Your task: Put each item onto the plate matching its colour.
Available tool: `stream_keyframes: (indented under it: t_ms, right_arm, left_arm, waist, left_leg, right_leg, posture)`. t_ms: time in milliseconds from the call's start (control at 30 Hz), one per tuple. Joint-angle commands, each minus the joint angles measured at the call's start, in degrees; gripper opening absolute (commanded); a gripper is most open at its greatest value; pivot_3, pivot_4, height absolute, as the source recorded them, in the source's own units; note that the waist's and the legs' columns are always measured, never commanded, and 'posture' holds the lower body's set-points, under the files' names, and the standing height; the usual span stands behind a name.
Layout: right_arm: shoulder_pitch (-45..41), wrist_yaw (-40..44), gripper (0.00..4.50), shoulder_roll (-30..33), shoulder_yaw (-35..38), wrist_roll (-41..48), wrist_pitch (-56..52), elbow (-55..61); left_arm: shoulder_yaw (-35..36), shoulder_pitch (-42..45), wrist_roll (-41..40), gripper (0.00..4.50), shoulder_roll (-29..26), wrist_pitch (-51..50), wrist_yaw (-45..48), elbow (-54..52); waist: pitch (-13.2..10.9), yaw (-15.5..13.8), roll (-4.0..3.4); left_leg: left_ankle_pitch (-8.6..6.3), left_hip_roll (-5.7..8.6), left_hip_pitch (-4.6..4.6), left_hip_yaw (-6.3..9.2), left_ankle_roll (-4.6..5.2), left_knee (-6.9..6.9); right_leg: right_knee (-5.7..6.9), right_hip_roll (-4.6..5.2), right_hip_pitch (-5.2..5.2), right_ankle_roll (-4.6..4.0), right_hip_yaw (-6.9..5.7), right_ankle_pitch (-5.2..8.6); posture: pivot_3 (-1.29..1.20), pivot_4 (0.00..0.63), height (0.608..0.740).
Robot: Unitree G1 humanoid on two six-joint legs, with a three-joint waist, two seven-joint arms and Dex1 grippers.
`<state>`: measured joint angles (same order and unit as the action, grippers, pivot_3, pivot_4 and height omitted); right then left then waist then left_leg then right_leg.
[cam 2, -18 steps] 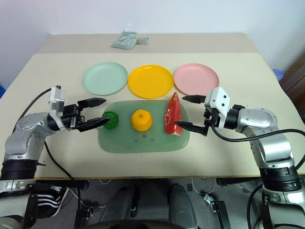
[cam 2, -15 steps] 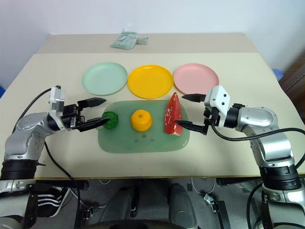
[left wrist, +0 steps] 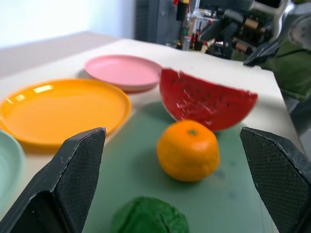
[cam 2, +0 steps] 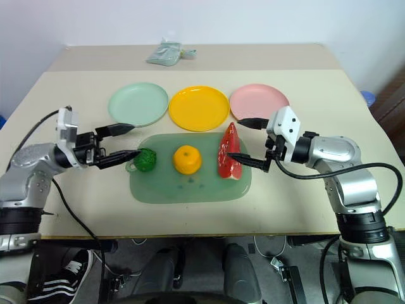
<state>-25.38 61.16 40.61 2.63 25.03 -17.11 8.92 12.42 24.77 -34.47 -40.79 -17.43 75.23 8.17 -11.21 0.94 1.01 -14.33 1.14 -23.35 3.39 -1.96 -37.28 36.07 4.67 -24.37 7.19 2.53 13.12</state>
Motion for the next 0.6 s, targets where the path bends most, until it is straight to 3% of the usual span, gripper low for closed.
stream_keyframes:
  t_ms: [33,367,600]
  right_arm:
    - [-1.4,-0.5,4.45,-0.6,-0.1,0.6,0.0,1.9]
    - [-2.3,-2.5,4.45,-0.3,-0.7,1.0,-2.6,5.7]
    - [-5.2,-1.9,4.45,3.5,-0.1,6.2,-12.8,11.4]
  left_arm:
    - [2.2,0.1,-1.2,4.50,-2.2,-0.3,1.0,-0.6]
    - [-3.1,0.9,5.2,4.50,-4.4,3.1,2.6,1.2]
    - [-9.4,2.0,11.8,4.50,-0.7,8.1,1.0,4.0]
  waist:
    - [0.0,0.0,0.00]
    - [0.0,-0.1,0.00]
    - [0.0,-0.3,0.00]
  left_leg:
    - [0.00,0.00,0.00,0.00,0.00,0.01]
    - [0.00,0.00,0.00,-0.01,0.00,0.01]
    - [0.00,0.00,-0.01,0.00,0.00,-0.01]
  right_leg:
    - [0.00,0.00,0.00,0.00,0.00,0.00]
    - [0.00,0.00,-0.01,0.00,0.00,0.00]
    - [0.00,0.01,0.00,0.00,0.00,0.00]
  posture:
    - [0.00,0.150,0.740]
    - [0.00,0.150,0.740]
    - [0.00,0.150,0.740]
